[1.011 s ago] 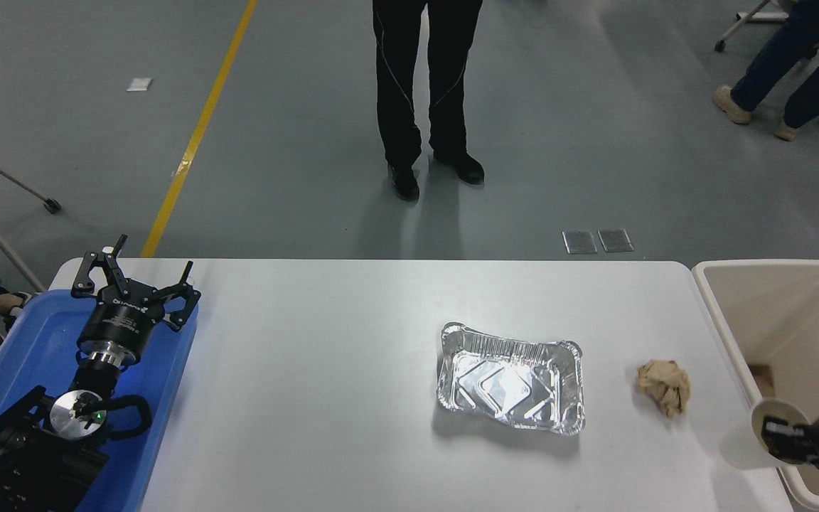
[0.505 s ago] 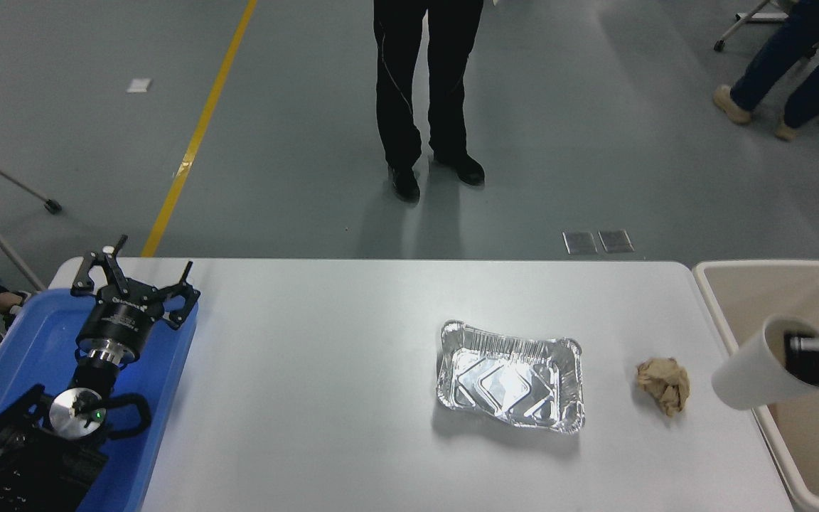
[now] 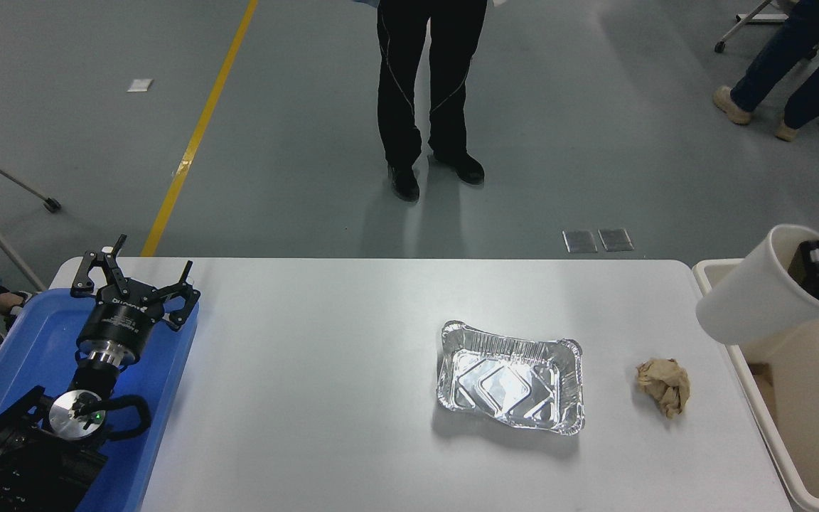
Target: Pick up paper cup place in dustbin
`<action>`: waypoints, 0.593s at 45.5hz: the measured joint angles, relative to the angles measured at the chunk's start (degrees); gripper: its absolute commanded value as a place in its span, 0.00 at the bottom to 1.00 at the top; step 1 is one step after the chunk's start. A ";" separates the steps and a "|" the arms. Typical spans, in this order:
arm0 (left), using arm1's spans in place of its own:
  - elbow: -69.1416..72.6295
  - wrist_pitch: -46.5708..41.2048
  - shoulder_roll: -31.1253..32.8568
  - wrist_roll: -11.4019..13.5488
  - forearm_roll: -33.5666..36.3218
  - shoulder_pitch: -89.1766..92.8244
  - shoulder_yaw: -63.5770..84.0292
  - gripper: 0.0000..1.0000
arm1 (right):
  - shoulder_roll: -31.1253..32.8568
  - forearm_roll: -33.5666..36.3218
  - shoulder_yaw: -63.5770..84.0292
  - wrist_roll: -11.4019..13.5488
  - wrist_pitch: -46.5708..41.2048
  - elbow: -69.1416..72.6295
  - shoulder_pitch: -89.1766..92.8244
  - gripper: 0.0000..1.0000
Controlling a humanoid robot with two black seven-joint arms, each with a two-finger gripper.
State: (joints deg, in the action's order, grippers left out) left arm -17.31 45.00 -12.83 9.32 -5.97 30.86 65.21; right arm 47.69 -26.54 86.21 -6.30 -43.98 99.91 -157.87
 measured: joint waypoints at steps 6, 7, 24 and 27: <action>0.00 0.00 0.00 0.04 0.00 -0.01 0.00 0.99 | 0.23 -0.12 -0.55 0.12 -0.50 -2.32 3.89 0.00; 0.00 0.00 0.00 0.04 0.00 -0.01 0.00 0.99 | 0.27 -0.13 -0.71 0.15 -0.49 -2.92 4.97 0.00; 0.00 0.00 0.01 0.04 0.00 0.00 0.01 0.99 | 0.38 0.58 -8.77 0.25 9.69 -18.53 33.01 0.00; 0.00 0.00 0.01 0.04 0.00 0.00 0.01 0.99 | 0.35 0.71 -10.91 0.27 12.41 -22.13 38.93 0.00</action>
State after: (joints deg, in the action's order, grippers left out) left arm -17.31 45.00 -12.82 9.36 -5.97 30.85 65.22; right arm 48.03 -25.84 75.30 -6.03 -31.57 77.78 -118.94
